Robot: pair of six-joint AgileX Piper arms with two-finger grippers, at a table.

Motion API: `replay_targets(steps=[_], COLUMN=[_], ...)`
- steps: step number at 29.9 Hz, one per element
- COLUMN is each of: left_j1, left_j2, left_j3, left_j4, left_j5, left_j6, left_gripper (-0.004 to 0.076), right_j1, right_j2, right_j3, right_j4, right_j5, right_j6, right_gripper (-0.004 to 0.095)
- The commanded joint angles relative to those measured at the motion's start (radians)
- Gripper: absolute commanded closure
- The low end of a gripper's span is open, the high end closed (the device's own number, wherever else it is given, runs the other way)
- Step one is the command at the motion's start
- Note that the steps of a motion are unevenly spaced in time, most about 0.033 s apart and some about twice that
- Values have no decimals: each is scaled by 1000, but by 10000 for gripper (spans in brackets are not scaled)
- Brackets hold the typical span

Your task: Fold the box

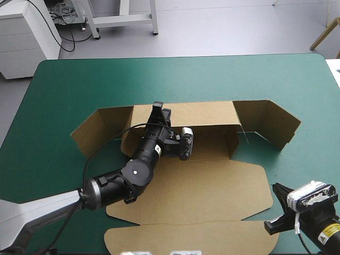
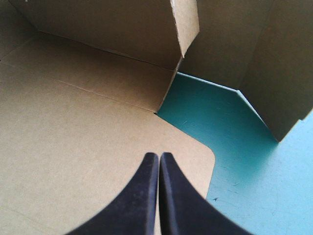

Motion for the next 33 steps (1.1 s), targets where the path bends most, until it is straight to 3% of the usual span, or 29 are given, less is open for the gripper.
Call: replay_targets(steps=[1, 6, 15, 22, 33], left_j1=[-38, -33, 32, 32, 32], left_j2=[-79, -125, -116, -114, -114], left_j3=[-39, -39, -40, -40, -40], left_j4=[112, 112, 110, 110, 110], left_j5=[0, -21, -75, -110, -121], left_j6=[-75, -177, -130, -4, -3], left_gripper=[734, 734, 734, 734, 734], right_j1=[-6, -6, -6, -6, -6], right_j2=[10, 10, 10, 10, 10], right_j3=[-27, -27, -27, -27, -27], right_j4=[1, 1, 1, 1, 1], right_j5=[-75, -75, -75, -75, -75], right_j6=[-3, -3, -3, -1, -3], right_gripper=[922, 922, 922, 922, 883])
